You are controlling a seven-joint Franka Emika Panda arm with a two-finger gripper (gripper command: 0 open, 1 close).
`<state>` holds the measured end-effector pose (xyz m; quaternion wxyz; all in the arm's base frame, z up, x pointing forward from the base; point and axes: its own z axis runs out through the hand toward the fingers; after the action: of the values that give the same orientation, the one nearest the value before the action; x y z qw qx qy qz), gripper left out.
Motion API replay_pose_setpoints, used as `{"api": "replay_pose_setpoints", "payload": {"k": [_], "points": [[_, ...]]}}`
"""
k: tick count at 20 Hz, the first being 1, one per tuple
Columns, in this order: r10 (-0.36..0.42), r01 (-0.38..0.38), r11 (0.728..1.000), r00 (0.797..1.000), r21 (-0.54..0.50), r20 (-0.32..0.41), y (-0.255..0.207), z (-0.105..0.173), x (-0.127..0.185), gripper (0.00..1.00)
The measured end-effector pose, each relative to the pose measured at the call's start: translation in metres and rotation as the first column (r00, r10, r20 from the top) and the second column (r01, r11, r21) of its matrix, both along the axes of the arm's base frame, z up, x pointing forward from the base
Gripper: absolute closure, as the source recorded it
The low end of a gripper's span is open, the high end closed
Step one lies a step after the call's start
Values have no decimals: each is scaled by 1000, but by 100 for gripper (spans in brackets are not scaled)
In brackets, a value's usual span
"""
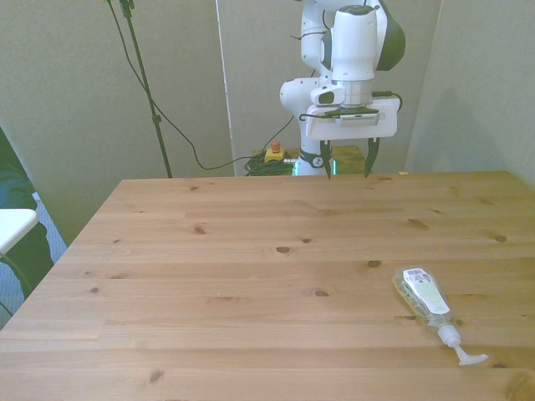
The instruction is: Stand the sanitizer
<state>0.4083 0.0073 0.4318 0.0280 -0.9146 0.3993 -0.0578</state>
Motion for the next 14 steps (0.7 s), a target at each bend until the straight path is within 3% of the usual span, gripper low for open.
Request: {"api": "replay_pose_setpoints", "payload": {"k": [6,14], "points": [[-7,7,1000,999,-20,38,20,12,23,0],[-32,40,996,993,-74,111,62,37,133,0]]}}
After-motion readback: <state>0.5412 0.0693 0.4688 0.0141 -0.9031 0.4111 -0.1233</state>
